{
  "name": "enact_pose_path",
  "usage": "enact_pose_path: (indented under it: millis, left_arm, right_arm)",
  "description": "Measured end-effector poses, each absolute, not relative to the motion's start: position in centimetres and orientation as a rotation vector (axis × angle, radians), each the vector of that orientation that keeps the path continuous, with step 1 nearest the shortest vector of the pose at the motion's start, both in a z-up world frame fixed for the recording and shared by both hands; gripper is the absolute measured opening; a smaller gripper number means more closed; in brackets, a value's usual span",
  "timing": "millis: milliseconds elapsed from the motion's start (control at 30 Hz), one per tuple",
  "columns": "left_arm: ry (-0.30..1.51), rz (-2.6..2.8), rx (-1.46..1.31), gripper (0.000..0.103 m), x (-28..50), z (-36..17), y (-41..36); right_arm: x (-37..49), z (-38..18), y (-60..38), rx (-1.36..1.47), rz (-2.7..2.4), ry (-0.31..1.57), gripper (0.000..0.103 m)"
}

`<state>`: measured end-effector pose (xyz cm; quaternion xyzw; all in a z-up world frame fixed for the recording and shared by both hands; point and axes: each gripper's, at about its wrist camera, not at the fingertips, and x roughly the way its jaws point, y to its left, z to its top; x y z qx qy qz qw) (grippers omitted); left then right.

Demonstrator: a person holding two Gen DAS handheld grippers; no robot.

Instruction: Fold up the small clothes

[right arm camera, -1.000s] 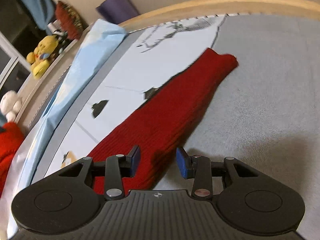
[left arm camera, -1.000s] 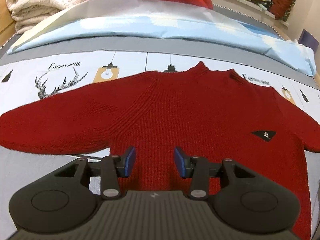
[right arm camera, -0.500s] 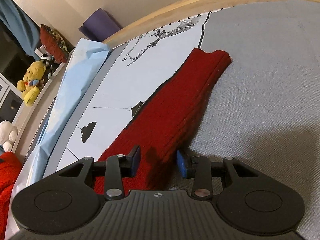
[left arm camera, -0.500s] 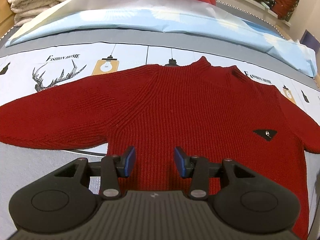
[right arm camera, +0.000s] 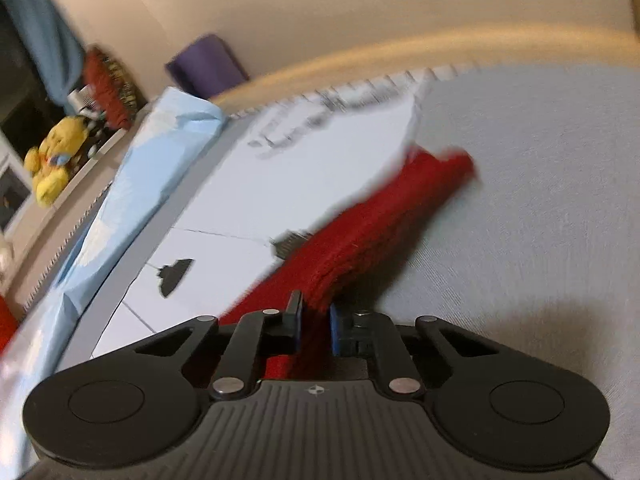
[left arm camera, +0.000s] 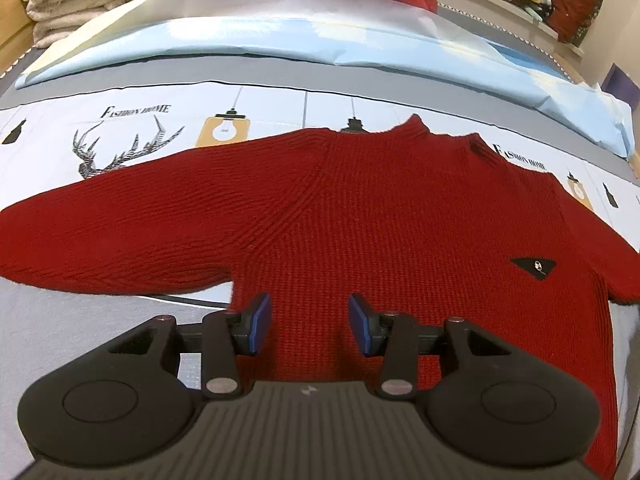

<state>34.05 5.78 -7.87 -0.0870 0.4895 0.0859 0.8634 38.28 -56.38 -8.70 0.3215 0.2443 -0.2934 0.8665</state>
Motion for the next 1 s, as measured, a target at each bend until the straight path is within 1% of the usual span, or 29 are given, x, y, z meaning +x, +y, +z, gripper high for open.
enact_pose_path:
  millis: [100, 200, 267, 367, 467, 500, 633, 700, 733, 767, 833, 900, 1000]
  left_arm:
    - [1.014, 0.190, -0.207, 0.047, 33.7, -7.2, 7.0]
    - [0.997, 0.200, -0.231, 0.047, 33.5, -6.5, 8.3]
    - [0.988, 0.208, -0.253, 0.047, 33.3, -6.0, 9.2]
    - [0.983, 0.215, -0.276, 0.047, 33.0, -5.6, 10.3]
    - [0.980, 0.220, -0.311, 0.047, 32.7, -5.1, 11.6]
    - [0.977, 0.221, -0.323, 0.047, 32.7, -5.0, 12.0]
    - [0.967, 0.233, -0.374, 0.047, 32.4, -4.5, 13.6]
    - [0.965, 0.236, -0.410, 0.047, 32.4, -4.3, 14.6]
    - [0.965, 0.239, -0.430, 0.047, 32.4, -4.3, 15.0]
    - [0.965, 0.242, -0.450, 0.047, 32.5, -4.3, 15.5]
    - [0.967, 0.252, -0.484, 0.047, 32.5, -4.4, 16.3]
    - [0.976, 0.255, -0.523, 0.047, 32.5, -4.7, 16.9]
    - [1.006, 0.236, -0.611, 0.047, 32.6, -5.9, 17.4]
  right_arm:
    - [39.4, -4.8, -51.6, 0.450, -0.527, 0.448, 0.012]
    - [39.8, -0.5, -42.1, 0.125, -0.268, 0.345, 0.012]
    - [38.6, 1.0, -35.0, -0.039, -0.074, 0.285, 0.012]
    - [35.3, 0.8, -24.4, -0.192, 0.217, 0.245, 0.012]
    - [32.1, -2.0, -16.5, -0.268, 0.437, 0.307, 0.012]
    - [31.4, -3.2, -14.6, -0.282, 0.474, 0.350, 0.013]
    - [30.4, -7.9, -10.0, -0.293, 0.597, 0.656, 0.014]
    - [30.6, -7.8, -9.7, -0.264, 0.573, 0.763, 0.016]
    - [30.8, -7.1, -10.0, -0.228, 0.568, 0.792, 0.020]
    - [30.9, -6.1, -10.6, -0.185, 0.559, 0.811, 0.022]
    - [30.8, -4.1, -12.0, -0.113, 0.511, 0.834, 0.035]
    - [30.7, -2.4, -13.9, -0.035, 0.466, 0.860, 0.042]
    - [31.1, -1.6, -17.2, 0.101, 0.388, 0.861, 0.045]
